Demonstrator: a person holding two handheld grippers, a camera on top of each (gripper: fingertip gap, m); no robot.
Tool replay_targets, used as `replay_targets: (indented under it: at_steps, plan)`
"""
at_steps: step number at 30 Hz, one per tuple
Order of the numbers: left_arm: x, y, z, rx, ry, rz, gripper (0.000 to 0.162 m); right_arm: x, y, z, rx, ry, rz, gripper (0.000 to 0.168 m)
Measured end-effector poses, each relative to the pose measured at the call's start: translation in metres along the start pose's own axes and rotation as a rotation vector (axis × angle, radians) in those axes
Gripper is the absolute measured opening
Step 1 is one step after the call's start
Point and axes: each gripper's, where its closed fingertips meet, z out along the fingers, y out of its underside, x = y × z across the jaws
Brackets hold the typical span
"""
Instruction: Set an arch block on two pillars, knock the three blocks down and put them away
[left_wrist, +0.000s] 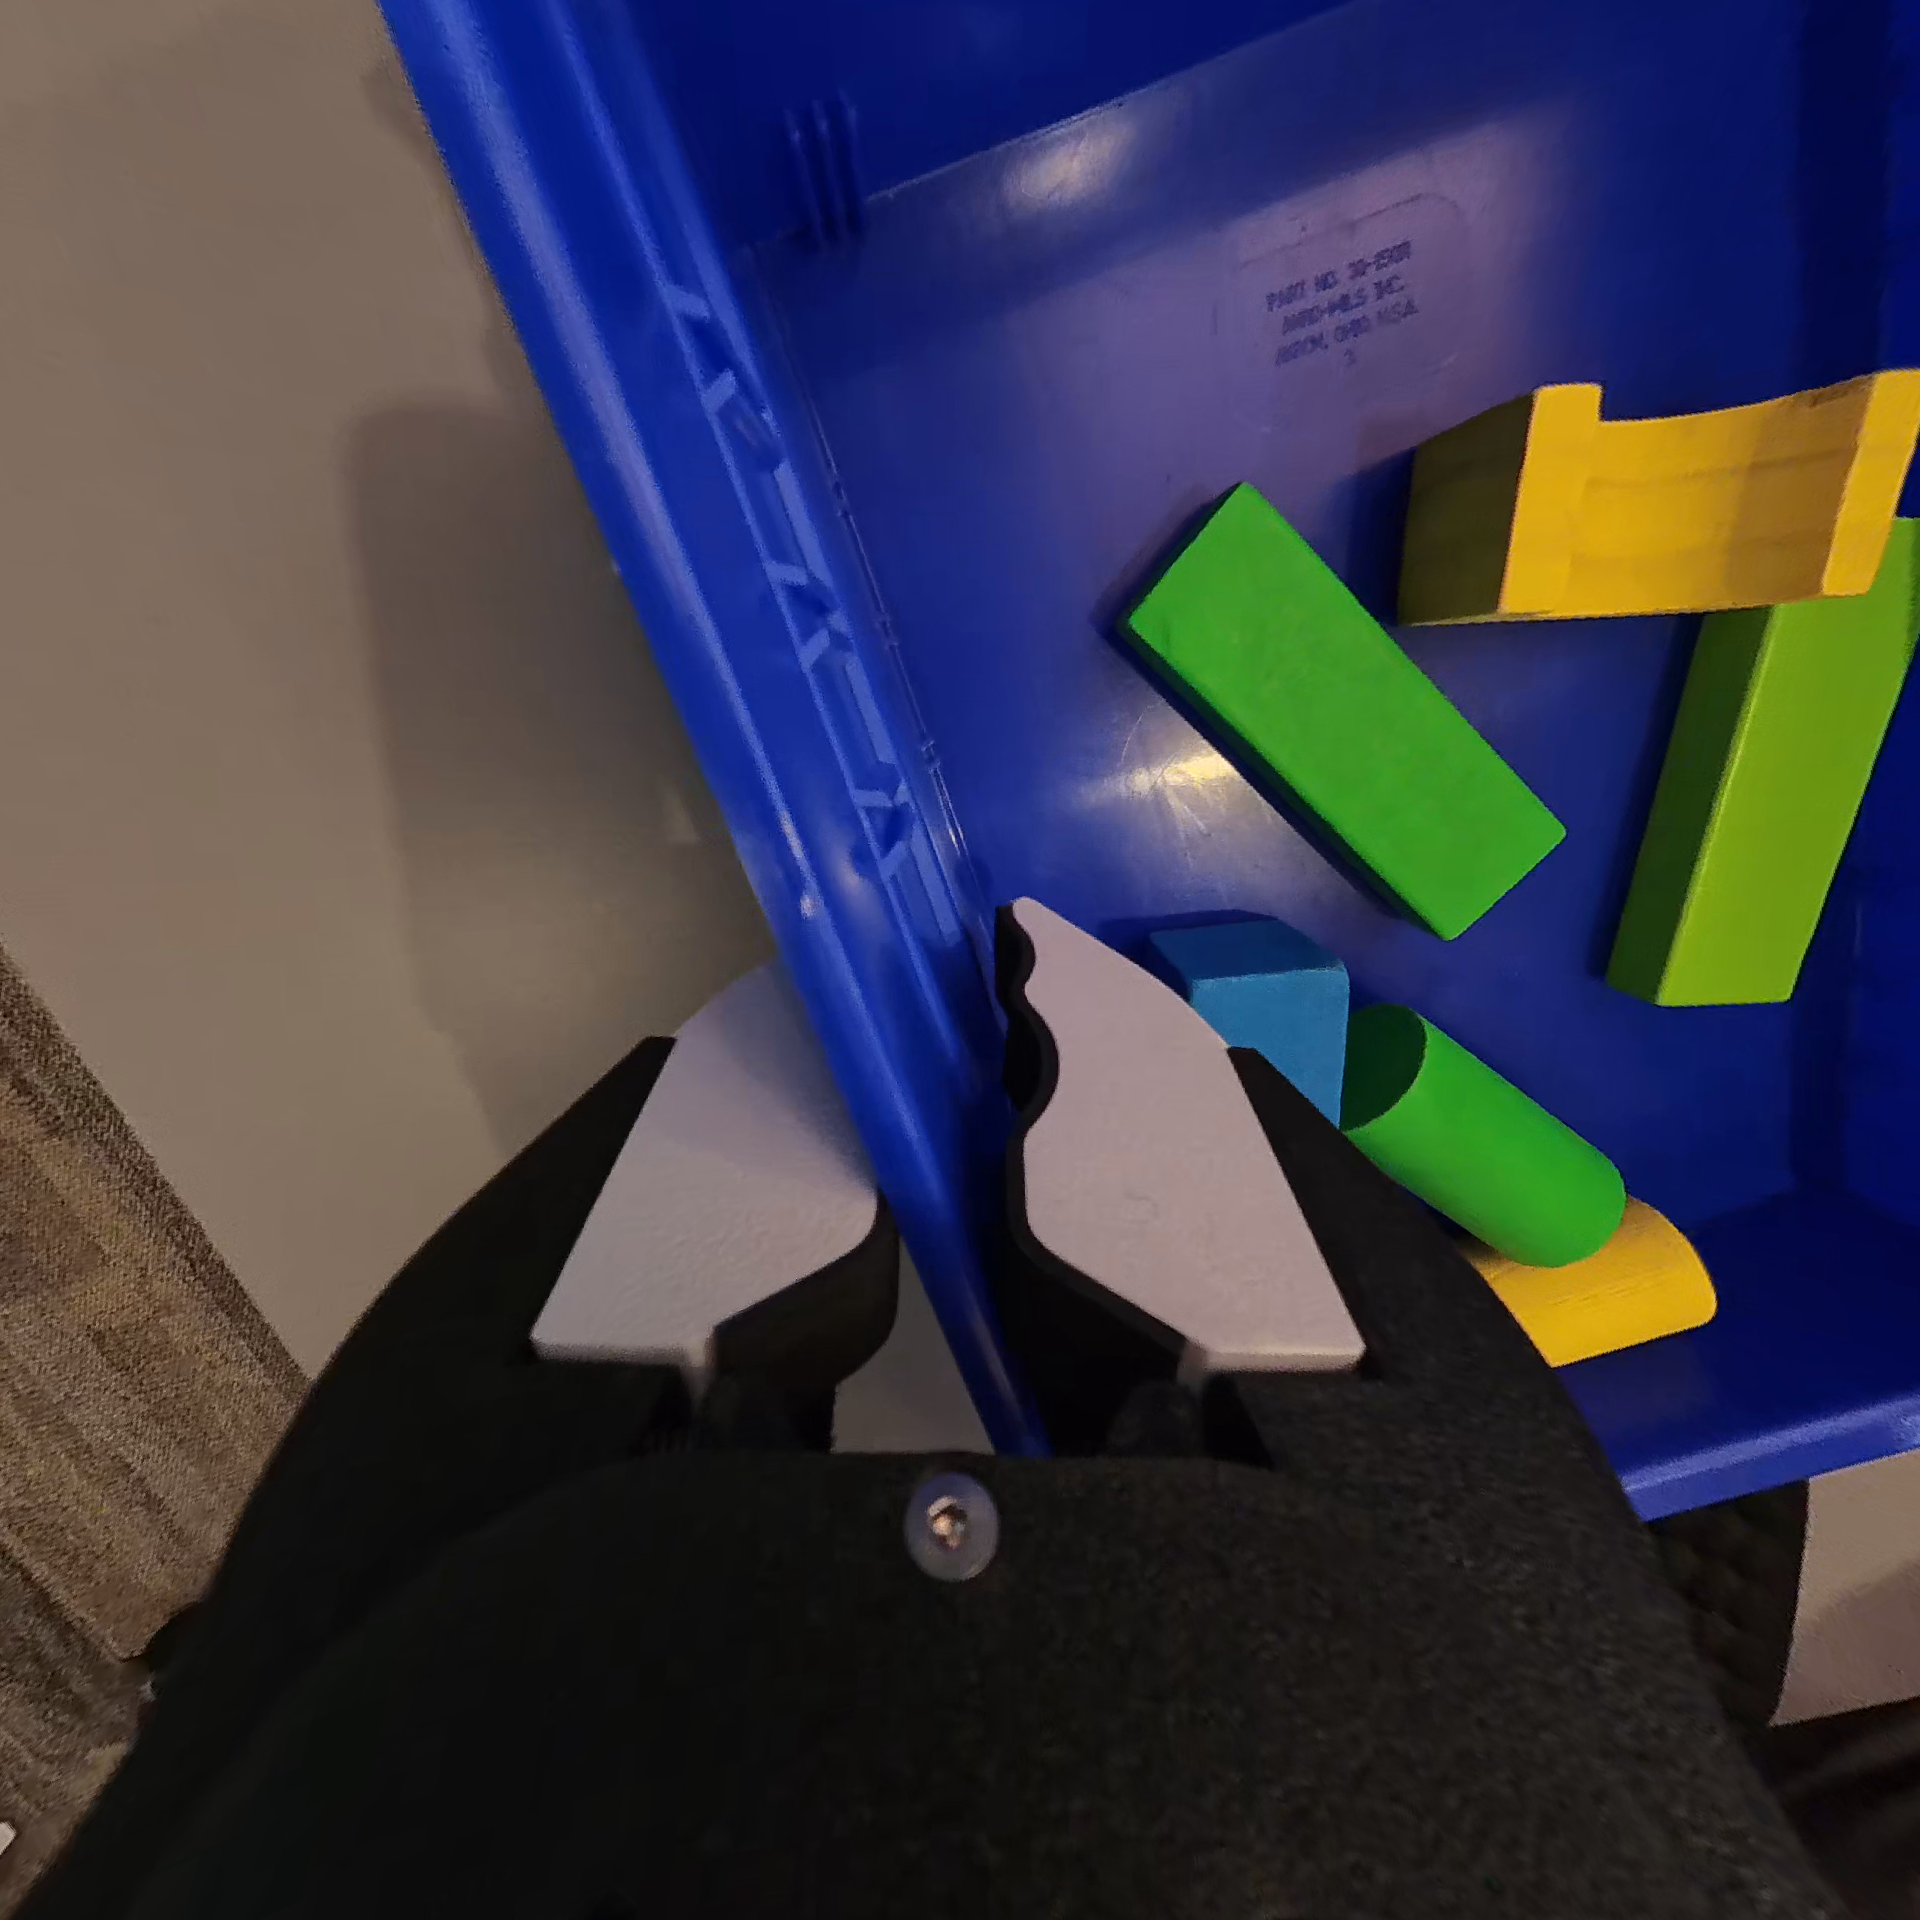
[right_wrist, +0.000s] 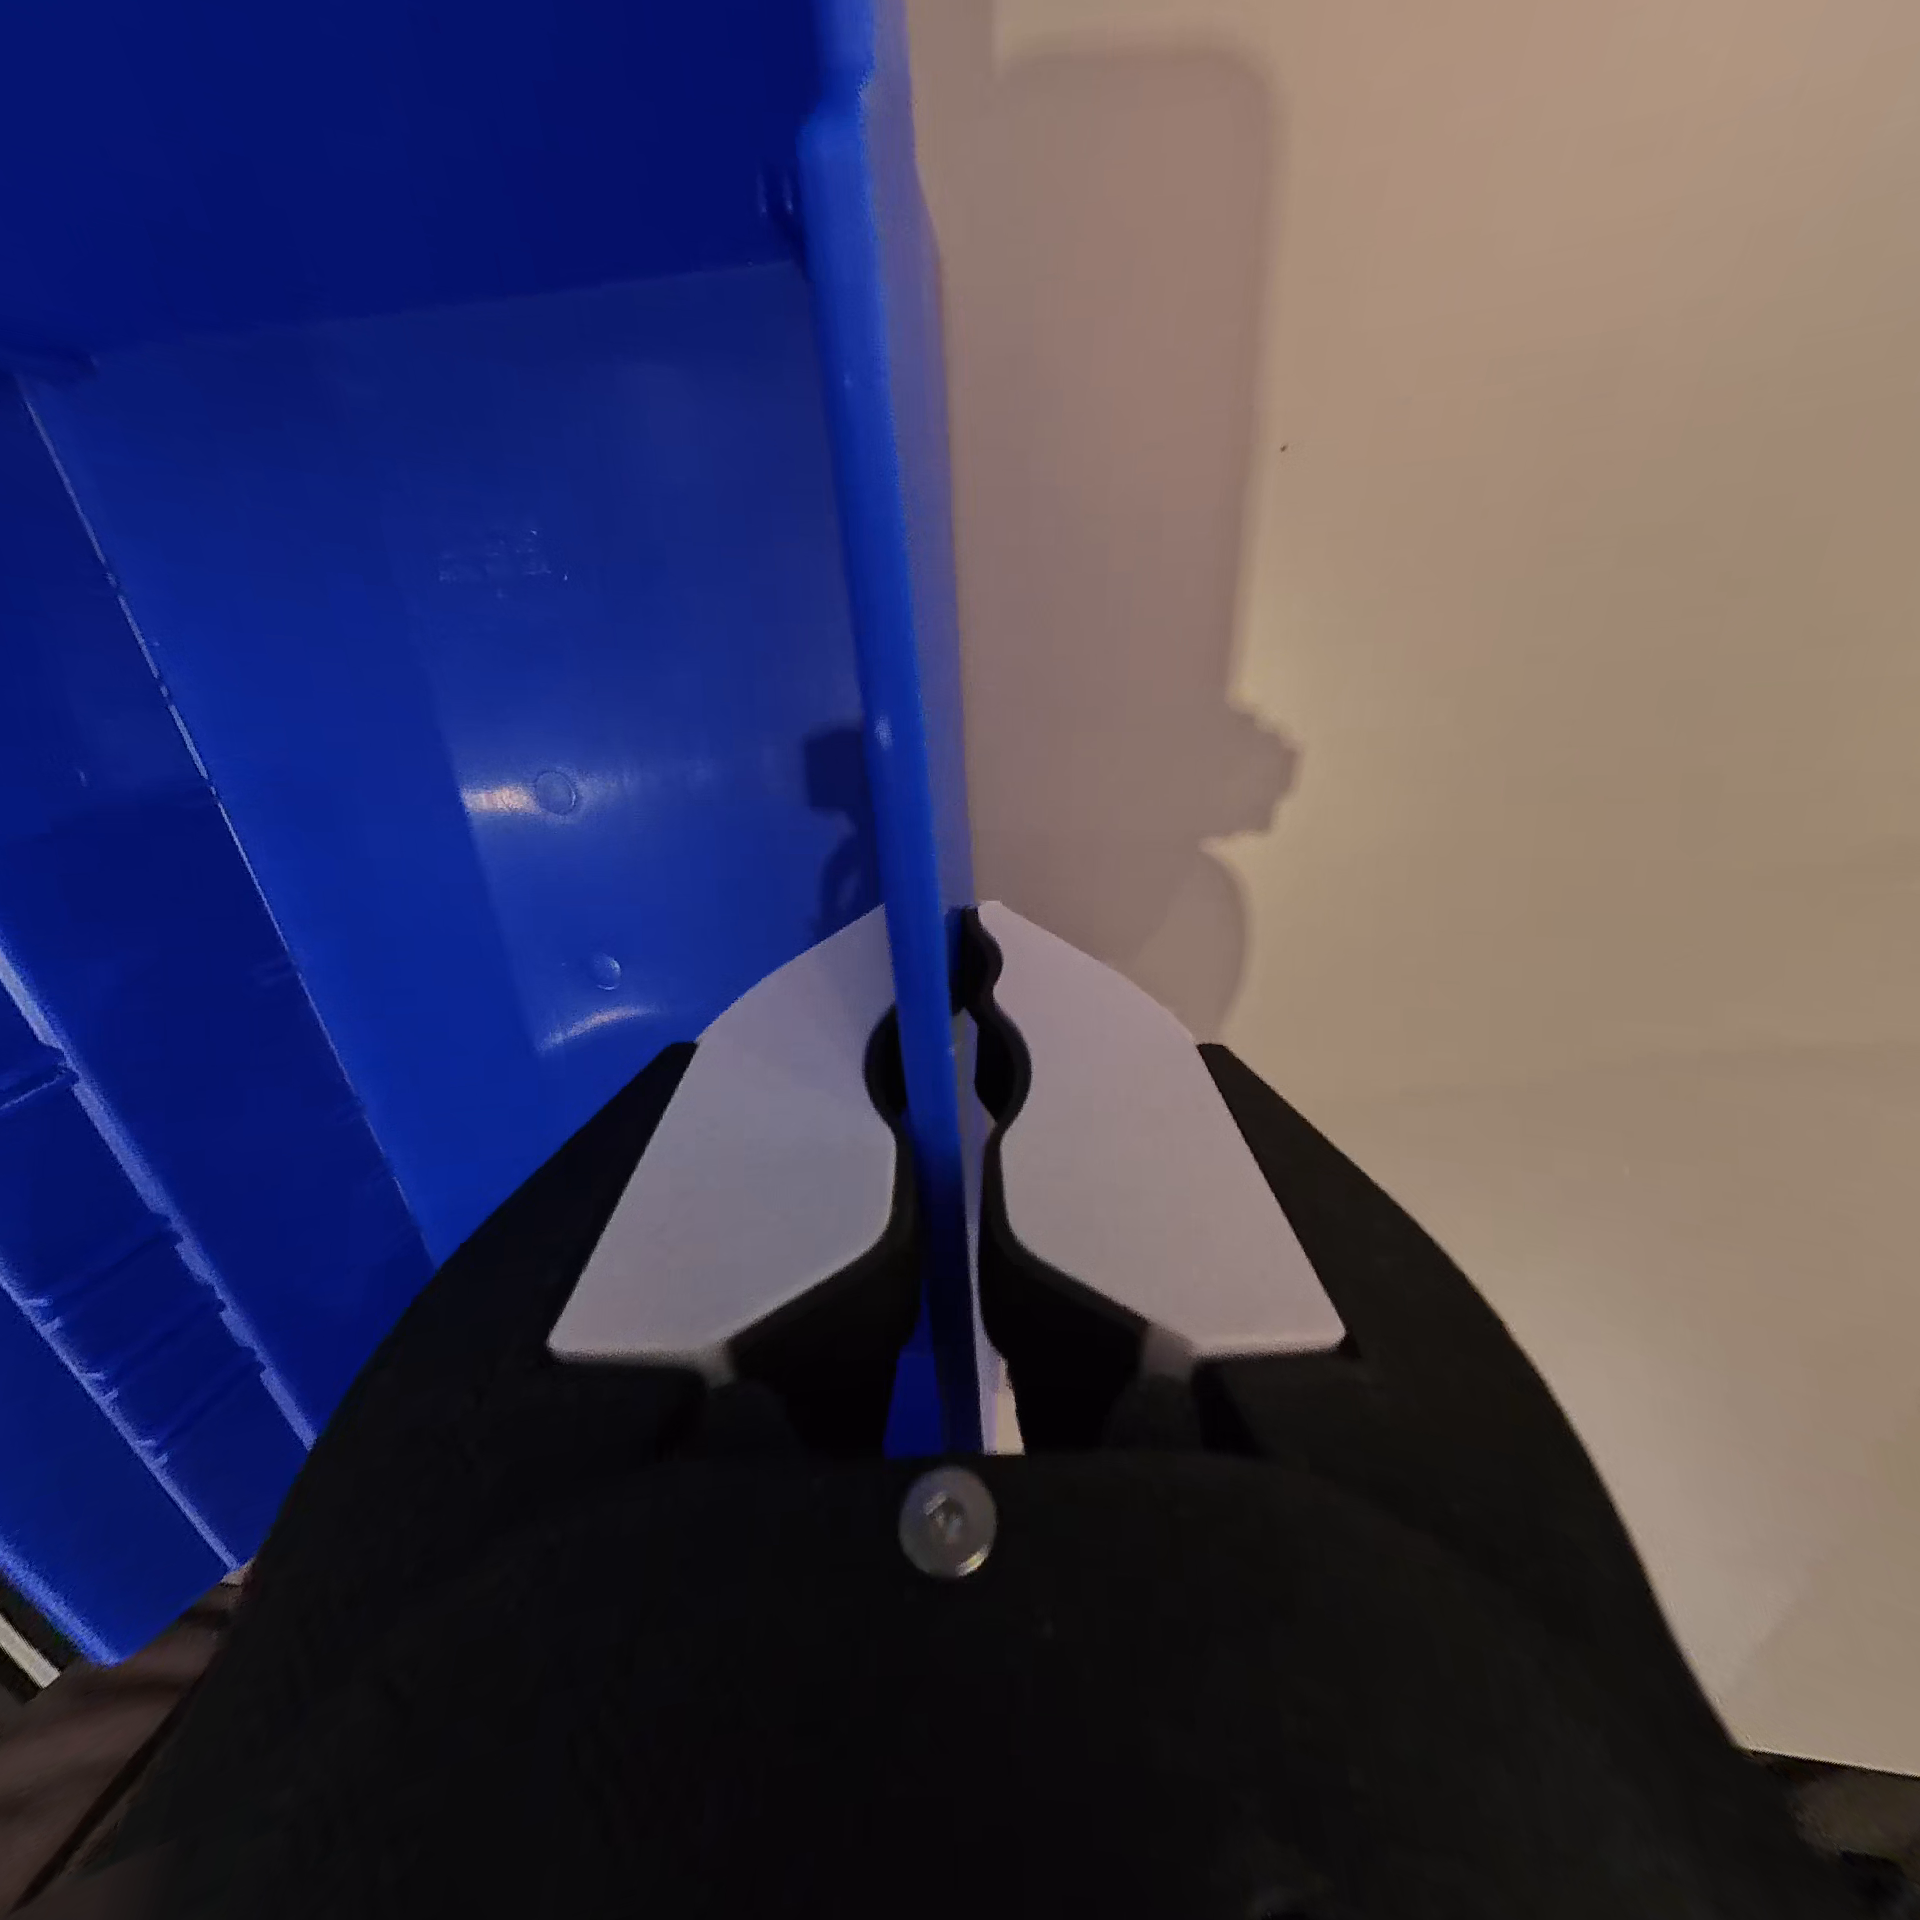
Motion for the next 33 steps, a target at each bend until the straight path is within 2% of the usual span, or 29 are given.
replay_targets:
  at_steps: [4, 6, 8, 11, 15, 18, 20, 23, 25, 26, 28, 30, 31, 33]
  plan:
    - [-0.006, -0.004, -0.001, 0.001, -0.056, -0.001, 0.018, 0.000, 0.003, 0.002, -0.014, 0.023, 0.003, 0.008]
    - [-0.010, -0.006, -0.003, 0.018, -0.094, 0.006, 0.027, 0.001, 0.003, 0.002, -0.009, 0.050, -0.011, 0.011]
    - [-0.012, -0.007, -0.011, 0.039, -0.106, -0.011, 0.029, 0.001, -0.001, -0.001, 0.040, 0.083, -0.062, 0.022]
    - [-0.016, -0.012, -0.036, 0.106, -0.165, -0.012, 0.031, -0.001, -0.014, -0.015, 0.196, 0.121, -0.093, 0.025]
    - [-0.007, -0.035, -0.097, 0.342, -0.233, -0.008, 0.021, -0.009, -0.035, -0.064, 0.499, 0.220, -0.132, 0.025]
    - [0.021, -0.058, -0.146, 0.603, -0.187, 0.042, 0.024, -0.033, -0.049, -0.117, 0.706, 0.279, -0.244, 0.032]
    - [0.041, -0.063, -0.168, 0.712, -0.139, 0.078, 0.033, -0.059, -0.056, -0.156, 0.878, 0.277, -0.319, 0.033]
    - [0.066, -0.067, -0.181, 0.776, -0.056, 0.108, 0.059, -0.112, -0.057, -0.202, 1.129, 0.140, -0.446, 0.036]
    - [0.083, -0.070, -0.182, 0.788, 0.031, 0.130, 0.077, -0.144, -0.054, -0.223, 1.297, -0.002, -0.521, 0.050]
    - [0.089, -0.071, -0.181, 0.785, 0.064, 0.136, 0.079, -0.157, -0.052, -0.230, 1.359, -0.086, -0.535, 0.054]
    - [0.100, -0.072, -0.174, 0.760, 0.113, 0.165, 0.087, -0.180, -0.046, -0.231, 1.373, -0.284, -0.545, 0.055]
    - [0.102, -0.073, -0.166, 0.730, 0.085, 0.191, 0.086, -0.198, -0.041, -0.223, 1.338, -0.439, -0.560, 0.055]
    - [0.101, -0.074, -0.162, 0.721, 0.058, 0.200, 0.083, -0.203, -0.040, -0.215, 1.306, -0.465, -0.574, 0.055]
    - [0.101, -0.078, -0.153, 0.701, 0.045, 0.185, 0.071, -0.203, -0.044, -0.194, 1.226, -0.409, -0.598, 0.055]
